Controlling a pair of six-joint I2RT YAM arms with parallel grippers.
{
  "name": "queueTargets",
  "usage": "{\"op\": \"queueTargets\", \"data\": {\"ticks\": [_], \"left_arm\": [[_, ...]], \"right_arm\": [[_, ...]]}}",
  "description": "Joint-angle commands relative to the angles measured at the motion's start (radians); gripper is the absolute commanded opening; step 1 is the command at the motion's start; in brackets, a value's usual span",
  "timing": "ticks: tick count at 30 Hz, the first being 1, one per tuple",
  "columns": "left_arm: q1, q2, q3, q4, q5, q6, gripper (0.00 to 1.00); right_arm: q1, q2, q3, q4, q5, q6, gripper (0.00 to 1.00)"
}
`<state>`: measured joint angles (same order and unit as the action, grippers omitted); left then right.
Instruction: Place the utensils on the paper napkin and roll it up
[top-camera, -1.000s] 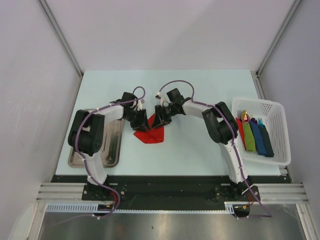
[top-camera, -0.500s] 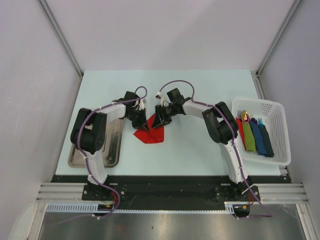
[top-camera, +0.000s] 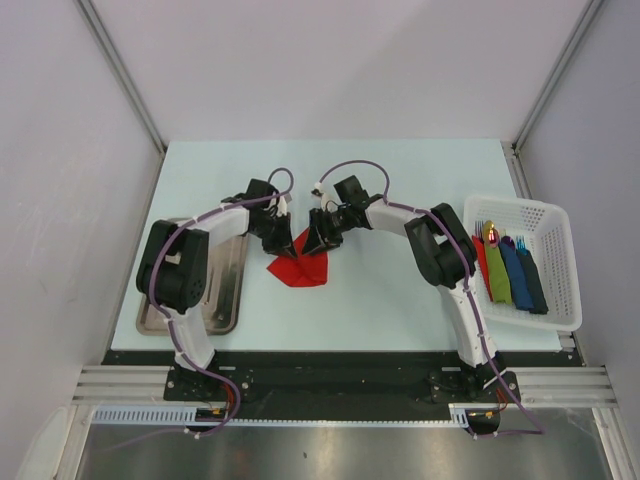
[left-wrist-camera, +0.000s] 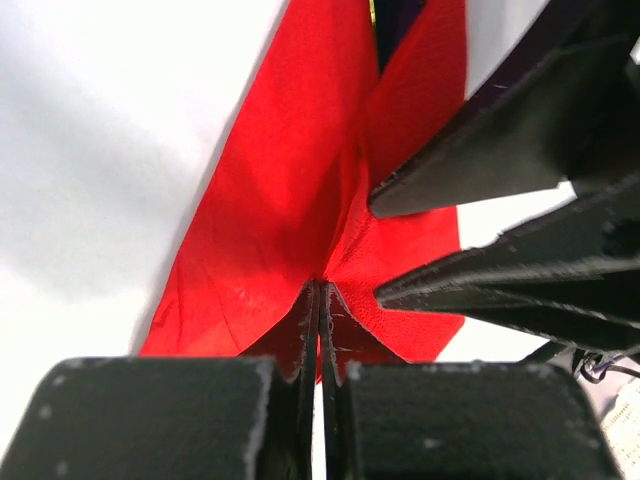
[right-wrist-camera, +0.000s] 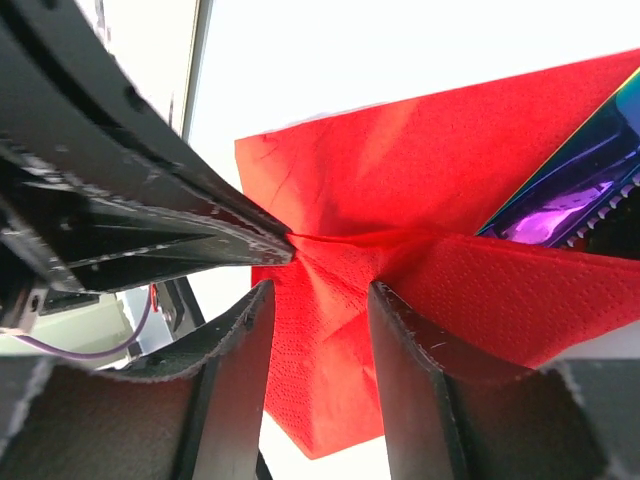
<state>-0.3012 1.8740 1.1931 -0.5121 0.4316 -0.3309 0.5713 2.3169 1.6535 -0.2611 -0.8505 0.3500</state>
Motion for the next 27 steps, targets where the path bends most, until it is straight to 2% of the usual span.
{"op": "queueTargets", "data": {"ticks": [1,7,18,23,24,26,27], "left_arm": [[0.002,-0.072,-0.004,-0.012,-0.028,0.027,0.00],[0.010,-0.072,-0.023,-0.014,-0.037,0.032,0.00],[0.013,-0.042,-0.035,-0.011,-0.040,0.032,0.00],[0.030,-0.047,-0.036,0.007,0.013,0.043,0.00],[0.046,-0.061,-0.046,0.029,0.027,0.038,0.03],[0.071,-0.142,-0.113,0.140,0.094,0.039,0.15],[0.091,-0.173,-0.136,0.165,0.114,0.039,0.28]], "right_arm": [[-0.011,-0.054,0.015,0.026,-0.007,0.024,0.48],[-0.010,-0.057,0.012,0.057,-0.021,0.050,0.49],[-0.005,-0.001,0.025,0.017,0.028,0.007,0.44],[-0.005,0.039,0.025,-0.016,0.057,-0.028,0.42],[-0.005,0.045,0.023,-0.018,0.059,-0.031,0.42],[-0.007,0.056,0.019,-0.020,0.057,-0.031,0.42],[-0.007,0.058,0.019,-0.020,0.056,-0.031,0.41]]}}
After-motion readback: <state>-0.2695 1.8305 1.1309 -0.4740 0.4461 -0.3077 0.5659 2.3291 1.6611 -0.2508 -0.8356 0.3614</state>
